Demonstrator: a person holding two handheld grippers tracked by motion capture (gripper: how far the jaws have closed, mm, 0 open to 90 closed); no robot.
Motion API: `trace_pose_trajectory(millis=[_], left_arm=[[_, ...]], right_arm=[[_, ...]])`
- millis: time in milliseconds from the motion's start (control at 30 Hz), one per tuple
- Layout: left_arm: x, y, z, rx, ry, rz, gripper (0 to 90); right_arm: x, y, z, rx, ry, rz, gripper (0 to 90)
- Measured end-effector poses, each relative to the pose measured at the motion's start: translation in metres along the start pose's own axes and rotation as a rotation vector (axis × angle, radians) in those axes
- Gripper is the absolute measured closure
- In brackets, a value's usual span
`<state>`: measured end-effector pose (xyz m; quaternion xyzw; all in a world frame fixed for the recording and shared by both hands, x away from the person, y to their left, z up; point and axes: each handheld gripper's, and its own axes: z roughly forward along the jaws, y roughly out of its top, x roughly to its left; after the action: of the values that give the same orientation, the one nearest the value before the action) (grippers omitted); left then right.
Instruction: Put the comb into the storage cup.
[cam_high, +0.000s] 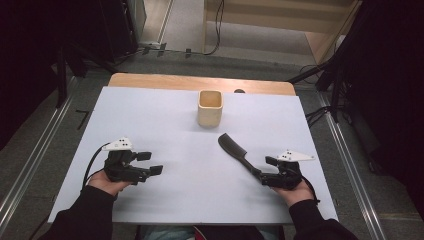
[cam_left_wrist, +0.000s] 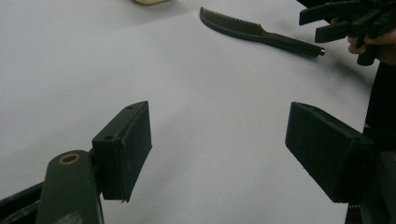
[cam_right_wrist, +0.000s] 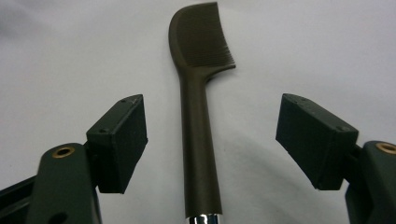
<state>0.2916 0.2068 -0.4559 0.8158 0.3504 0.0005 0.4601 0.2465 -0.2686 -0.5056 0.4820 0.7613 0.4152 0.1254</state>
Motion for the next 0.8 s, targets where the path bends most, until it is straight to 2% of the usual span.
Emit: trace_pose_trajectory(millis=[167, 600, 767, 800], left_arm=[[0.001, 0.001, 0.001, -0.003, -0.002, -0.002, 23.3], [0.001, 0.002, 0.002, 0.003, -0.004, 0.0, 23.4], [0.001, 0.002, 0.003, -0.001, -0.005, -0.003, 23.3], [0.001, 0.001, 0.003, 0.0, -0.003, -0.002, 23.4]], right_arm=[[0.003, -0.005, 0.004, 0.019, -0.001, -0.027, 24.2], [0.005, -0.014, 0.013, 0.067, -0.01, -0.052, 31.6], [0.009, -0.015, 0.014, 0.062, -0.018, -0.087, 43.8], [0.011, -0.016, 0.014, 0.064, -0.024, -0.104, 50.1]])
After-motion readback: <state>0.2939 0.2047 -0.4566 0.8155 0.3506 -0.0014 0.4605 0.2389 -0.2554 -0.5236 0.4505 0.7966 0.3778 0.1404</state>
